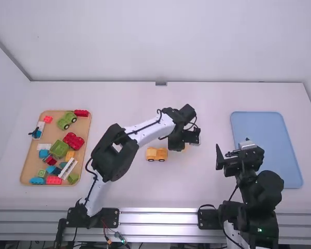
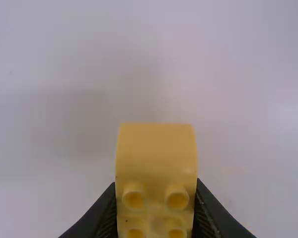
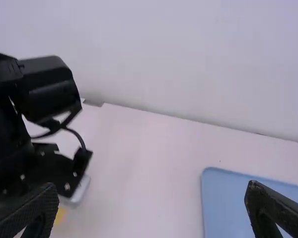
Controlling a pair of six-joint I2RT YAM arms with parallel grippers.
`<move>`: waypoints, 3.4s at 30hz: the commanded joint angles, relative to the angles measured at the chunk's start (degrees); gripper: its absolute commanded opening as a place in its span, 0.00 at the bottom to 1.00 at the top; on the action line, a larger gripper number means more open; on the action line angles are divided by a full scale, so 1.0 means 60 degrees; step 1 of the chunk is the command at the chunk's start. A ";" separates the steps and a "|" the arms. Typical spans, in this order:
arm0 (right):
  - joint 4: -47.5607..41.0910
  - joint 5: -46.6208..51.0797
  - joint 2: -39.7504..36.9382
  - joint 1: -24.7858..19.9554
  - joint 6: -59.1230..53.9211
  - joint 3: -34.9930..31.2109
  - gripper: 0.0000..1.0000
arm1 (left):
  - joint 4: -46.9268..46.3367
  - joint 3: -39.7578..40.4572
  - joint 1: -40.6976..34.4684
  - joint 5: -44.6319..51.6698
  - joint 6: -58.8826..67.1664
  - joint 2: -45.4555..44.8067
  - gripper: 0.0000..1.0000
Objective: Assemble lego blocks to make yellow taxi
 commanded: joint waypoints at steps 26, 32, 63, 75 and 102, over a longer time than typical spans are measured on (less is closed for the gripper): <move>0.0248 -0.1610 0.0554 -0.0459 -0.0240 -0.0055 0.99 | 0.1942 -0.1610 -0.0073 0.0091 -0.0357 -0.0102 0.02; 0.0251 -0.1614 0.0554 -0.0459 -0.0240 -0.0055 0.99 | 0.1974 -0.1698 -0.0076 0.0120 -0.0415 -0.0102 0.02; 0.0831 -0.1676 0.0922 -0.0441 -0.0951 -0.0055 0.99 | 0.1519 -0.1851 0.0907 0.1796 0.1035 -0.2106 0.99; 0.4266 -0.6404 0.6794 -0.0087 -0.3799 -0.0036 0.99 | 0.3133 -0.4980 0.4054 0.5617 0.2273 -0.4462 0.99; 0.4452 -0.6867 1.5260 0.1472 -0.9737 0.1198 0.94 | 0.9814 -1.0582 0.6033 0.9001 0.2208 -0.5053 0.99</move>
